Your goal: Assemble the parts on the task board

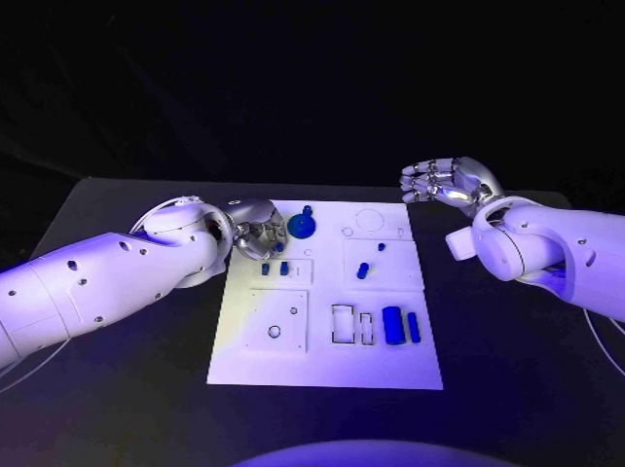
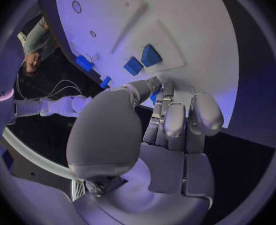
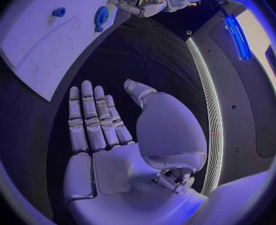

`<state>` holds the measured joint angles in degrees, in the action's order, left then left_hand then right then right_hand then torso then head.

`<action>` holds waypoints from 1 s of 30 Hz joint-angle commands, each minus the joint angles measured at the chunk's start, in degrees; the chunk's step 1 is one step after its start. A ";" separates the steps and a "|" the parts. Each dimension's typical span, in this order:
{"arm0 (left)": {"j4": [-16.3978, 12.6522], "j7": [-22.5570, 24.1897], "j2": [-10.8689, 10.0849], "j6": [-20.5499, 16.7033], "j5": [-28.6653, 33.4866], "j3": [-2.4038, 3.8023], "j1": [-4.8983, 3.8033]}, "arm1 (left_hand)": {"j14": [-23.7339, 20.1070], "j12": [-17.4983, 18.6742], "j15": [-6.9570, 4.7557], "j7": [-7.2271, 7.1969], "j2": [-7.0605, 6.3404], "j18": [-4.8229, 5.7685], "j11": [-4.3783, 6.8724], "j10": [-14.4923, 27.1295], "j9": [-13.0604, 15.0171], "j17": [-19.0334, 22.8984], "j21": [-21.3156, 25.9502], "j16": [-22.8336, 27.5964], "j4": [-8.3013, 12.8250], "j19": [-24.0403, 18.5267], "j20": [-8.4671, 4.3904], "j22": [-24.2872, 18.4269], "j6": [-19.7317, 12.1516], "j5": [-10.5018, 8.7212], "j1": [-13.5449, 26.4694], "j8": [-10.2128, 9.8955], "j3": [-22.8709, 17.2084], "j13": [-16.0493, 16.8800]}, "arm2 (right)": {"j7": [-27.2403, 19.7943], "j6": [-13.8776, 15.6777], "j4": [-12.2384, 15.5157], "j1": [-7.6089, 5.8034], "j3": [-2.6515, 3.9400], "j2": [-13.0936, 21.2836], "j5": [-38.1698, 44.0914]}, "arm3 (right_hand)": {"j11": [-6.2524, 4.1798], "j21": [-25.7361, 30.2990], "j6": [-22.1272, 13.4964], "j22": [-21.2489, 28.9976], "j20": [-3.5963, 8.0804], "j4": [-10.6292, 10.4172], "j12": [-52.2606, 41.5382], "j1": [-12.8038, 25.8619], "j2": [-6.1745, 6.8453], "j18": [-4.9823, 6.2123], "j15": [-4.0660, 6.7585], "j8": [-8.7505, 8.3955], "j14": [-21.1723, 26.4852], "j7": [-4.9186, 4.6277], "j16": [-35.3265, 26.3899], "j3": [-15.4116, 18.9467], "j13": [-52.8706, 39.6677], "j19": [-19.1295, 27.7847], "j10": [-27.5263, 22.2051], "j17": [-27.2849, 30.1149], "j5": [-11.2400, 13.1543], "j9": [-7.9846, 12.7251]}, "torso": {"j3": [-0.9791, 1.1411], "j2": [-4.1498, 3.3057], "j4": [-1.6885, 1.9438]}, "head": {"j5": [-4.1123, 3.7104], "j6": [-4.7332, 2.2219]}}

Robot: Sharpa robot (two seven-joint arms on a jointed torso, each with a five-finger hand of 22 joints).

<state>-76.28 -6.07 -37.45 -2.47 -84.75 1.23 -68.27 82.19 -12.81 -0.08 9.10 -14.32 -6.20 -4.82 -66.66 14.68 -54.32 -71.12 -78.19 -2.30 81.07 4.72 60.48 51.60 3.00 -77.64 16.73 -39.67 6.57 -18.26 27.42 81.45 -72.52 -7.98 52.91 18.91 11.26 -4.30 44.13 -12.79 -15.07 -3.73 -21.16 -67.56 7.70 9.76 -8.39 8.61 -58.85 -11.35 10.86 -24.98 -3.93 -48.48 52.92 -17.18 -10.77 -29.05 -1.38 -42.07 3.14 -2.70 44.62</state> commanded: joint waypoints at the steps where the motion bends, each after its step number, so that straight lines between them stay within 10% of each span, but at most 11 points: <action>1: -0.04 -0.51 0.01 0.71 0.25 0.00 0.01 | -0.25 0.35 0.04 -0.11 -0.61 0.46 0.00 0.50 -0.06 0.08 -0.11 0.29 -0.11 -0.17 0.04 -0.01 -0.43 0.09 0.07 -0.27 0.34 0.07 | -0.54 -0.52 0.00 0.04 0.00 -0.07 0.20 | -0.16 0.28 -0.24 0.05 -0.40 -0.04 -0.17 0.02 -0.46 0.79 -0.07 -0.24 -0.31 -3.58 -0.17 0.22 0.05 -0.14 -0.35 0.05 -0.33 0.05 | 0.00 0.00 -0.01 | 0.02 0.03; 24: 0.31 -2.23 -2.32 0.37 -0.09 0.04 0.02 | -0.76 1.38 0.46 0.19 -1.17 0.07 -0.47 4.64 -1.08 1.25 0.94 0.52 -0.20 -1.19 0.51 -1.70 -4.20 0.11 -0.43 -2.89 1.54 0.26 | 0.32 -1.15 -0.09 0.08 0.00 0.08 0.67 | -0.06 0.45 -0.34 0.39 -0.50 0.17 -0.14 -0.11 -0.35 0.73 -0.22 -0.31 -0.03 -3.66 -0.48 0.38 0.14 0.25 -0.67 0.22 -0.24 0.10 | 0.00 0.01 -0.01 | -0.10 -0.13; 30: -0.71 -0.22 -4.18 -4.32 2.50 0.30 0.02 | -0.73 0.32 0.56 0.43 -0.04 0.03 -0.58 3.81 -0.86 1.25 1.03 0.40 0.05 -1.37 0.65 -1.83 -2.74 0.12 -1.61 -2.20 0.41 0.68 | 1.83 -2.75 -0.32 0.08 0.00 0.10 5.42 | -1.25 -1.76 2.18 0.29 0.93 3.64 -0.90 -3.77 -1.09 0.88 1.44 0.53 -4.49 -2.53 2.42 -2.97 0.21 -3.55 0.57 -0.90 1.50 0.17 | -0.01 0.05 0.05 | -0.06 -0.32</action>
<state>-76.83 -6.91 -41.35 -3.88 -84.23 1.52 -68.37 81.78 -12.17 0.33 9.57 -14.29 -6.21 -5.48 -62.39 13.72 -52.97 -70.12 -77.95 -2.28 80.04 5.32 58.55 48.46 3.00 -78.75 14.15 -38.93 7.03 -17.54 26.89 81.14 -72.48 -7.98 53.04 20.30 10.41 -5.75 45.90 -12.42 -14.34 -0.45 -21.83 -70.86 6.58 9.76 -7.16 8.91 -62.80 -11.59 12.90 -27.31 -3.77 -51.52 53.35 -17.88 -9.51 -28.93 -1.38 -42.04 3.16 -2.80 44.37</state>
